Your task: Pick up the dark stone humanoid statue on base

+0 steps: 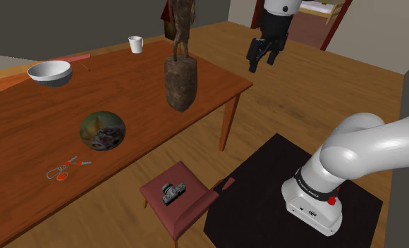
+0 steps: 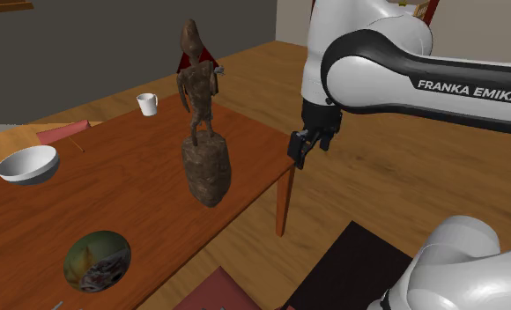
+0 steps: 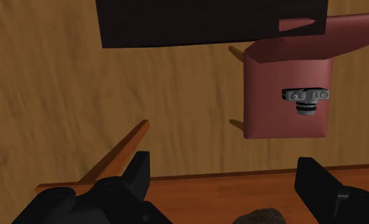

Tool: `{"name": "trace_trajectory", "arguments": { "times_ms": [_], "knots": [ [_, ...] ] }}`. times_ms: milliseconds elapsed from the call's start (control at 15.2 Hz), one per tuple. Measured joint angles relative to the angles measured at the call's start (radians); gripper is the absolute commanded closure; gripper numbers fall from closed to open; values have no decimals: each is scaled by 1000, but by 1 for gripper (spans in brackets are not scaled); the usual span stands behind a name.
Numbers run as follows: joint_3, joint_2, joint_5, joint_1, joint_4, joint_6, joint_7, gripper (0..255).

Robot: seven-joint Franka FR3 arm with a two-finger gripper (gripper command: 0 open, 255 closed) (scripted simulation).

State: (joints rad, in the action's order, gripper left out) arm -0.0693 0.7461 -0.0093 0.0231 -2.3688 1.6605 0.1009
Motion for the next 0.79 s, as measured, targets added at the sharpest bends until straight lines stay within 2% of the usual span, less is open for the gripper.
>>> {"name": "trace_trajectory", "arguments": {
  "times_ms": [132, 462, 594, 792],
  "knots": [
    [-16, -1, 0, 3, -7, 21, 25, 0],
    [-194, -35, -17, 46, -48, 219, 300, 0],
    [-280, -60, -41, 77, -47, 292, 431, 0],
    [-408, -116, -107, 152, -23, 384, 630, 0]
  ]
}}
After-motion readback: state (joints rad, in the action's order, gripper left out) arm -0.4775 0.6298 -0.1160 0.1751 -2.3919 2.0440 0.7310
